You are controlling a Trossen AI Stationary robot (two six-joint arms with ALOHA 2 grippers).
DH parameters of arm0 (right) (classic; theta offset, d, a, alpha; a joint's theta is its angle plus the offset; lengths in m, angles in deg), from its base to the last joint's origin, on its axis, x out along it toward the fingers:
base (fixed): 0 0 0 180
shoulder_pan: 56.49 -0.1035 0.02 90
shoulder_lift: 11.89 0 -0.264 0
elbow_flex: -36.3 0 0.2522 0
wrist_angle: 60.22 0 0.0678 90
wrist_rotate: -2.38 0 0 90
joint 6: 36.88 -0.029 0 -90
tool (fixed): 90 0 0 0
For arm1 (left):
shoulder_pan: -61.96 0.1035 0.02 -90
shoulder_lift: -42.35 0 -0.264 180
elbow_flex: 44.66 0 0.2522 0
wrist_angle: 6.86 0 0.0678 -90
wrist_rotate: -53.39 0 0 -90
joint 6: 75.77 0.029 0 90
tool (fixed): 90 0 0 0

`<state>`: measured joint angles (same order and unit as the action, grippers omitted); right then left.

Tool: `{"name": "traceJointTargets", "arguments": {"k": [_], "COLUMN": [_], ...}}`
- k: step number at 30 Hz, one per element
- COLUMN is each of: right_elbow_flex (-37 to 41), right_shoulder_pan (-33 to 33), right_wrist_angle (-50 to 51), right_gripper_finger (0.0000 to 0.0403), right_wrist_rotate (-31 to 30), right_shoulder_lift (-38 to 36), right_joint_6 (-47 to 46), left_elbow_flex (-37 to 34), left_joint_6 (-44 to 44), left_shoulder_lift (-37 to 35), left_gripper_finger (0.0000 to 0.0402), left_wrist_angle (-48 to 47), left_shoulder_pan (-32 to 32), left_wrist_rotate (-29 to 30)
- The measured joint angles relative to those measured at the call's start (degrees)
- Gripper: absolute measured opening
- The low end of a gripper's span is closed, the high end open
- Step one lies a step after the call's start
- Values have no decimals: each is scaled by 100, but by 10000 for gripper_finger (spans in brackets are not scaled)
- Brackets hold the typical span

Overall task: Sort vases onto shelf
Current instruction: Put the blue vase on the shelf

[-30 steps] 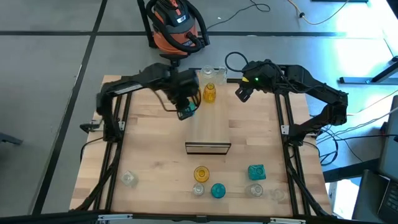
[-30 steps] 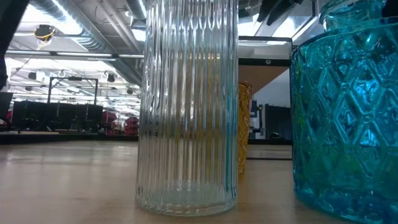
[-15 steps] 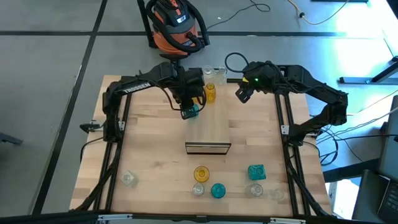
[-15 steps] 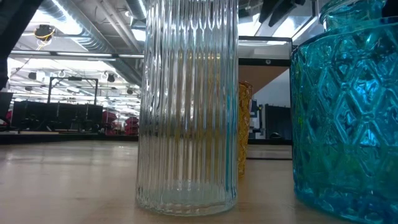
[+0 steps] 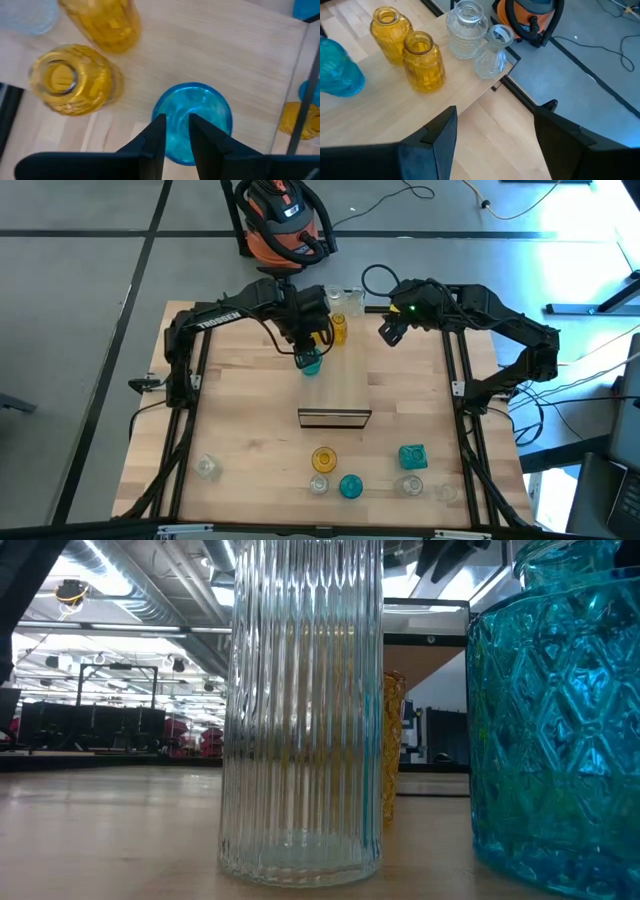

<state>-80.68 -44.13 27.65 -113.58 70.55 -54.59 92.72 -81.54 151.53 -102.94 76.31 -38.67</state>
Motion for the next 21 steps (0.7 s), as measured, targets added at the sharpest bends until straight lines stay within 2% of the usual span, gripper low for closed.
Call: {"name": "traceJointTargets", "arguments": {"k": [4,7,10,12,15,21], "right_elbow_flex": [0,0,0,0,0,0], "right_shoulder_pan": [0,0,0,0,0,0], "right_wrist_angle": [-2,-8,-34,-54,-59,-55], "right_gripper_finger": [225,225,225,225,225,225], "right_wrist_rotate": [11,10,9,9,9,13], "right_shoulder_lift": [0,0,0,0,0,0], "right_joint_6": [0,1,2,1,0,0], "left_elbow_flex": [0,11,-20,-76,-387,-1154], "left_joint_6": [-222,-559,-769,-779,-782,-753], "left_shoulder_lift": [-234,-421,-437,-420,-349,-319], "left_gripper_finger": [71,54,23,7,3,1], "left_wrist_angle": [-229,-644,-757,-744,-763,-591], "left_shoulder_pan": [-11,-11,-77,-130,-164,-116], "left_wrist_rotate": [195,151,-52,-438,-915,-647]}}
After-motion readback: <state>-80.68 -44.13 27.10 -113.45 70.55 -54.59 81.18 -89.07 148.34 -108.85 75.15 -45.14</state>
